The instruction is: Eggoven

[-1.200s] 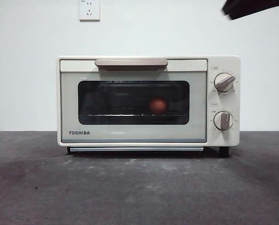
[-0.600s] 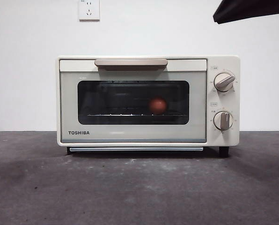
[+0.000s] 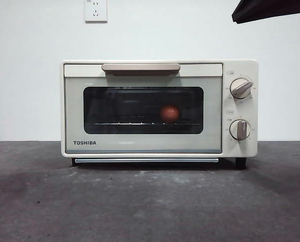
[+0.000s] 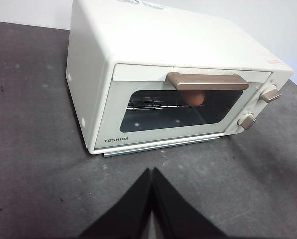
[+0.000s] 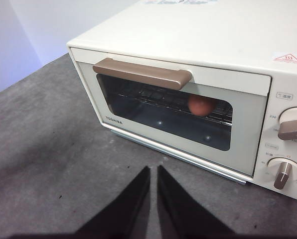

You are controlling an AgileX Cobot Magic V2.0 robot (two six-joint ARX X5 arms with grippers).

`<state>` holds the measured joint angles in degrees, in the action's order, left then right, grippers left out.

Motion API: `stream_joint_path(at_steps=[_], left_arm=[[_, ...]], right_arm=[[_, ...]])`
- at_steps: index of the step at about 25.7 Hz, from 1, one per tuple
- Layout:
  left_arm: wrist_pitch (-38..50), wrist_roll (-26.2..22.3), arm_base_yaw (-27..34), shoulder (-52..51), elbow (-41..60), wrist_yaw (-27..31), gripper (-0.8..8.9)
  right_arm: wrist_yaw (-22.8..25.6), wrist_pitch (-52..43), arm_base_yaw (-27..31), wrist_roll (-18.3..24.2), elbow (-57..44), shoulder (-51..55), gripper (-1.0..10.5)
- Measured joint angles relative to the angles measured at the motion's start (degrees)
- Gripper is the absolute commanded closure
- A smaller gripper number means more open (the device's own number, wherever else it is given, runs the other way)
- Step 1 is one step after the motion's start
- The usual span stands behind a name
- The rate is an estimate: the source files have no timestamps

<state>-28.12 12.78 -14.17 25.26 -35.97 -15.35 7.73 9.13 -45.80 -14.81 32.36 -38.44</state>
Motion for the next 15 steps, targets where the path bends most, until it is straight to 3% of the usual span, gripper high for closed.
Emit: stream_joint_path(at_steps=[6,12,15], left_arm=[[0.13,-1.81,-0.11,-0.55,0.00,0.07,8.06],[6.73,-14.82,1.75,-5.44,1.09,0.04,8.06],[12.92,-18.73,4.74,-9.62,5.14,2.05,8.06]], right_arm=[[0.00,0.00,0.00,-0.02,0.00,0.00,9.4],[0.00,0.00,0.00,-0.02,0.00,0.00,9.4],[0.00,0.00,0.00,-0.02,0.00,0.00,9.4]])
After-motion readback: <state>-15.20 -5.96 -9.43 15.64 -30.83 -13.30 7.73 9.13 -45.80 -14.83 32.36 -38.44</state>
